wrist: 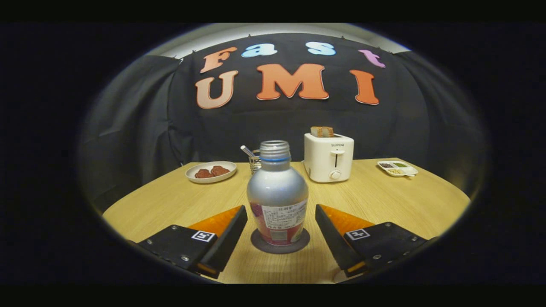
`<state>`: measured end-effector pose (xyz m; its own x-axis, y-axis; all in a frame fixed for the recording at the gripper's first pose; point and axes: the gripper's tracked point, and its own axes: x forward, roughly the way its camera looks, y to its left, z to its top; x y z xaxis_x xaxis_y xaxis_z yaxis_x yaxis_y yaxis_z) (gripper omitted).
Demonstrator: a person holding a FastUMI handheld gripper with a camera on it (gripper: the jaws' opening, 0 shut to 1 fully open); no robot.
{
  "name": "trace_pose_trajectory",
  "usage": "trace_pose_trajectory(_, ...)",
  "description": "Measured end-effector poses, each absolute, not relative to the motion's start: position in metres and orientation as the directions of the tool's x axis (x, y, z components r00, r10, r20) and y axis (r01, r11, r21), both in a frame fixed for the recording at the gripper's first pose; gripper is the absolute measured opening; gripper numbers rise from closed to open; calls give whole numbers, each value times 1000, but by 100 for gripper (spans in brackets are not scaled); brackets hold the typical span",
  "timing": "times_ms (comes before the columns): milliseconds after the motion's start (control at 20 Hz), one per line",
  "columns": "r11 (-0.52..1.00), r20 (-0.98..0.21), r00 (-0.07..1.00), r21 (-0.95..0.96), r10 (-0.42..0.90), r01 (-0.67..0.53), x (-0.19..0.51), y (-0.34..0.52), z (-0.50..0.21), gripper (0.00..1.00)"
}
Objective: Take the bottle from table, then pour the juice into the cup, finally place the bottle on the coaster
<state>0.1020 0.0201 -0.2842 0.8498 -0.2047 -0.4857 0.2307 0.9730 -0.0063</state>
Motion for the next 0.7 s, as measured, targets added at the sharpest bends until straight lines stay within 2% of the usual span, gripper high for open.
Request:
trace_pose_trajectory(400,985,-334,930,30,-150,170,53,17,-176,97)
trace_pose_trajectory(700,981,-153,969,-7,-193,195,6,-18,-90,97)
